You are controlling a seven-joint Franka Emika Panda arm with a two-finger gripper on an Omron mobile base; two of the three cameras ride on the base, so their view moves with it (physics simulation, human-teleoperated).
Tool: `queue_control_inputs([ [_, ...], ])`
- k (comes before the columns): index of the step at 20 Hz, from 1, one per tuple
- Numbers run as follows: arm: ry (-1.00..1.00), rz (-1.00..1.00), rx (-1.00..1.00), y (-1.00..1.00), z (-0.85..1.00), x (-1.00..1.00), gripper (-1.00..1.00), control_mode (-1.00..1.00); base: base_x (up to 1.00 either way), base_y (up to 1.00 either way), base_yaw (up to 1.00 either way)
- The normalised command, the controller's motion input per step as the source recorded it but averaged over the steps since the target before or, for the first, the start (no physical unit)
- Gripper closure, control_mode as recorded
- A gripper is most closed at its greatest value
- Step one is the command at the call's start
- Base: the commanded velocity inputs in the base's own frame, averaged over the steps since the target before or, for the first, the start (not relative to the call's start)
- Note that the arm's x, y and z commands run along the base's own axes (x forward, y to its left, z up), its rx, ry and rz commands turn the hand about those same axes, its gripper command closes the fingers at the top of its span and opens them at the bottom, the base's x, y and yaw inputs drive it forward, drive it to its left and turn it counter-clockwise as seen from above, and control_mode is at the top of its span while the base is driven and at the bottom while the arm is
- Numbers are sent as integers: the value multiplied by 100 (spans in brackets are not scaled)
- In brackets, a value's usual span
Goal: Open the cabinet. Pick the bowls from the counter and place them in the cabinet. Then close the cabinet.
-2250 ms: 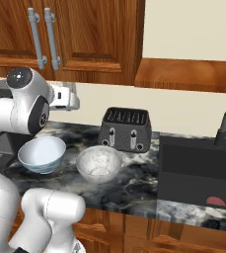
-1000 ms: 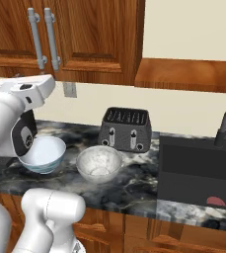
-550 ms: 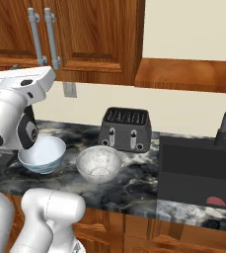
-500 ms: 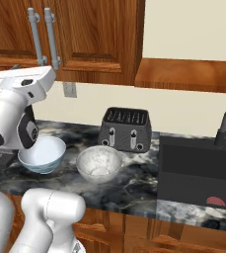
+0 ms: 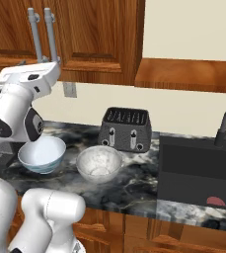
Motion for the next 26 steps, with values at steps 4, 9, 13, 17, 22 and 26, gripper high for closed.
queue_control_inputs([
  [4,0,0,0,0,0,38,-100,-100,0,0,0],
  [9,0,0,0,1,0,43,-100,-100,0,0,0],
  [13,0,0,0,7,0,38,-100,-100,0,0,0],
  [17,0,0,0,6,0,36,-100,-100,0,0,0],
  [22,0,0,0,5,0,35,-100,-100,0,0,0],
  [26,0,0,0,2,0,34,-100,-100,0,0,0],
])
